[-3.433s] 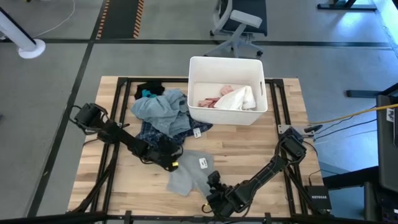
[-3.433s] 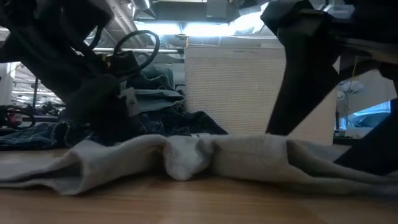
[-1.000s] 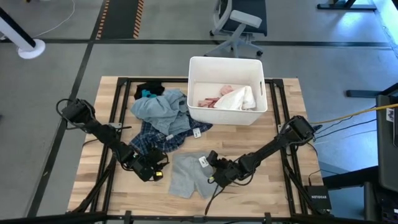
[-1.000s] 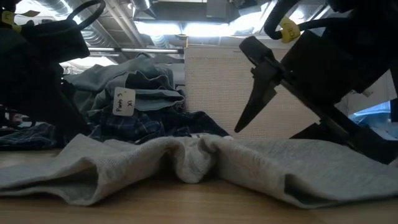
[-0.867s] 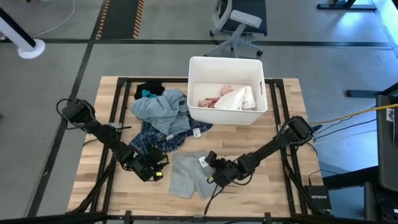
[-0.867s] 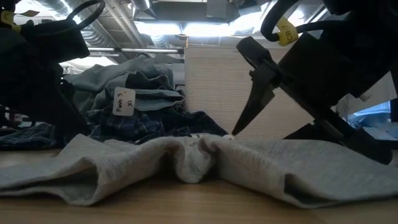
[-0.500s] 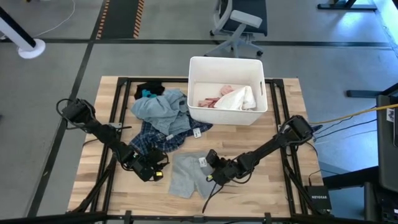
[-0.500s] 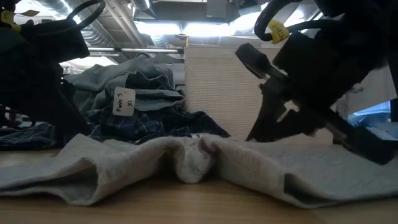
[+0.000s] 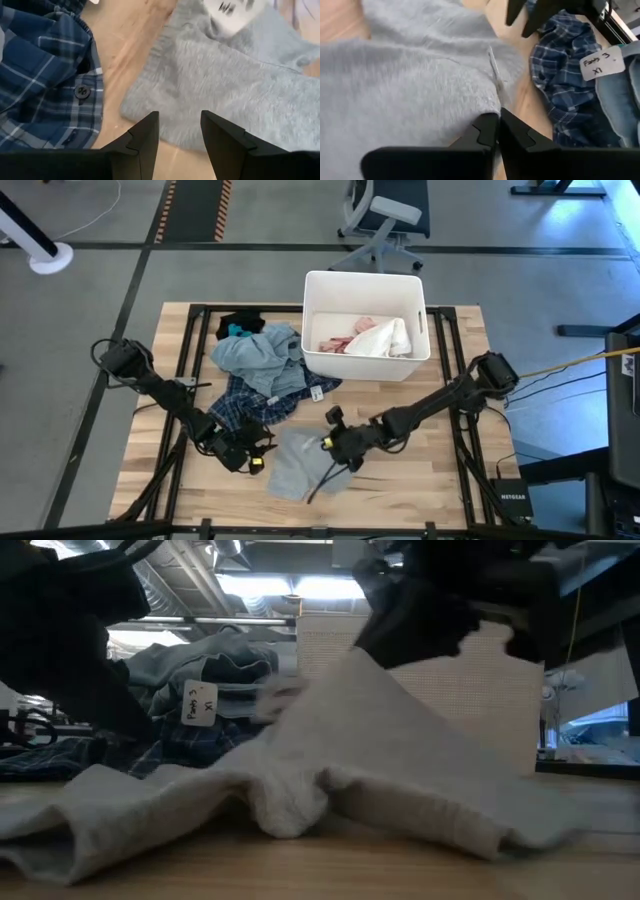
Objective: Sort clothes
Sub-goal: Put the gray boxer into the white laundry bin
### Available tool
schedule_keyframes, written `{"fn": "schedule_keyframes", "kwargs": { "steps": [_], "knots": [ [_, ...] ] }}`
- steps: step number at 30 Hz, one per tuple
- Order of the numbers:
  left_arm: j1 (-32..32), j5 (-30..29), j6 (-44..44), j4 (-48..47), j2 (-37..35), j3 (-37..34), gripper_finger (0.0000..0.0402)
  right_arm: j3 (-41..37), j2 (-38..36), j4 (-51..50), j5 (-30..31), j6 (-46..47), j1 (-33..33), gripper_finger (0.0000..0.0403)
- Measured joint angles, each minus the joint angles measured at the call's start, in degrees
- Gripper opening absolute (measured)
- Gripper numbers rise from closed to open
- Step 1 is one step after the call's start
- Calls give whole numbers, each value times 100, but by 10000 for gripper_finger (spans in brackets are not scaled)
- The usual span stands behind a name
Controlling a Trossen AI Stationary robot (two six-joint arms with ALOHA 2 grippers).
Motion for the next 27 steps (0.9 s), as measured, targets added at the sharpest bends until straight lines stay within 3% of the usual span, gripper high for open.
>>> {"fn": "schedule_keyframes", "kwargs": {
  "steps": [6,10,14,27],
  "knots": [
    [127,6,-156,83,399,1,141,349,0,59,-216,302,-314,31],
    [242,-4,-209,508,845,2,141,489,84,154,-628,880,-504,31],
    [366,-43,-178,987,1155,23,141,566,221,185,-647,924,-578,32],
    [395,46,-117,1137,1275,10,141,566,794,1828,-711,1119,-603,35]
  ]
}}
